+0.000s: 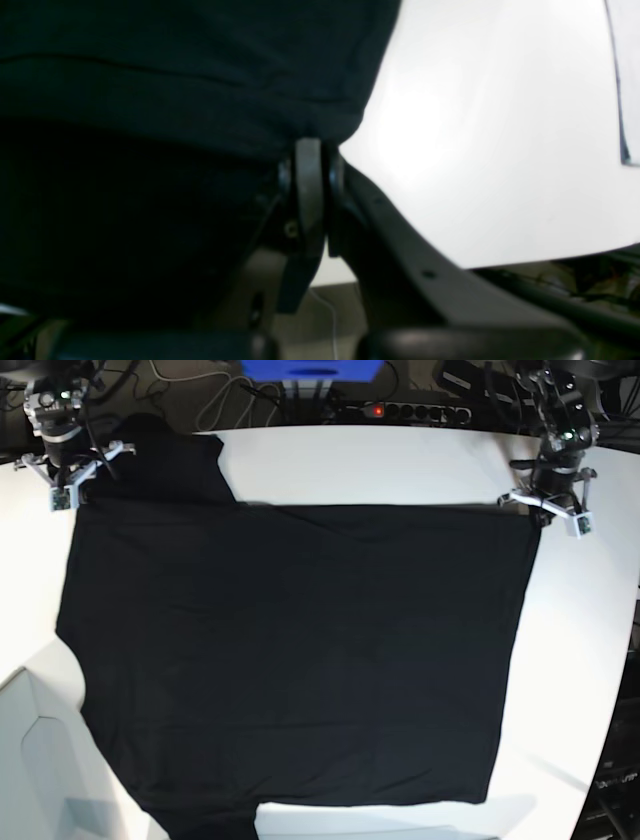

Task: Fold the T-shirt properly
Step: 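Lift the shoulder edge and pull it across the shirt toward the hem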

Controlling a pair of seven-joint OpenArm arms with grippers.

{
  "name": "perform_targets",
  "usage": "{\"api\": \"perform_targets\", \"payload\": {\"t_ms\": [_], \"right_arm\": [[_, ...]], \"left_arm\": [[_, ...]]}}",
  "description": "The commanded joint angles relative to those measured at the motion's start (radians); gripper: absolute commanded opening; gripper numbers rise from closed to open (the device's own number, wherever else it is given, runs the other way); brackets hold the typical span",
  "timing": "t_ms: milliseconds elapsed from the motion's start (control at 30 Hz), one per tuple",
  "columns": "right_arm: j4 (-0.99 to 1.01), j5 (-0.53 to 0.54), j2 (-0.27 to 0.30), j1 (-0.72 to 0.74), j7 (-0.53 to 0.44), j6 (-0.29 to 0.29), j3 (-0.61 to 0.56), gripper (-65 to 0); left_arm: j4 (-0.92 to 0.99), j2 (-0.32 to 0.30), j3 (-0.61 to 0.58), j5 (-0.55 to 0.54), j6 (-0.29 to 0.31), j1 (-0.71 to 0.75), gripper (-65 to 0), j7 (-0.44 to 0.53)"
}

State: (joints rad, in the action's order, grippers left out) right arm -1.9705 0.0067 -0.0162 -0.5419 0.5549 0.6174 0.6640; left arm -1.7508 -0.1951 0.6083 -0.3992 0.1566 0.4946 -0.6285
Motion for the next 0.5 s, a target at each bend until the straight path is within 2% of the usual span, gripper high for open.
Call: {"api": "perform_targets", "payload": {"t_ms": [0,133,467], "right_arm": [[-0.025,0.005,0.011,-0.002,-0.020,0.035,0.013,-65.0],[-0.026,0.005,0.009,-0.004,-0.022,0.074,0.013,-65.0],[-0.028,0.005,0.009,0.010,-0.022,0.081,0.004,-65.0]], "left_arm": [[-0.034,-0.010,0.009,-0.005,-0.002,0.008,-65.0,0.023],[-0.064,-0.013,0.009,-0.005,-0.002,0.023,-65.0,0.026],[-0.107,0.012,0.066,-0.008,-0.002,0.037,-65.0,0.023]]}}
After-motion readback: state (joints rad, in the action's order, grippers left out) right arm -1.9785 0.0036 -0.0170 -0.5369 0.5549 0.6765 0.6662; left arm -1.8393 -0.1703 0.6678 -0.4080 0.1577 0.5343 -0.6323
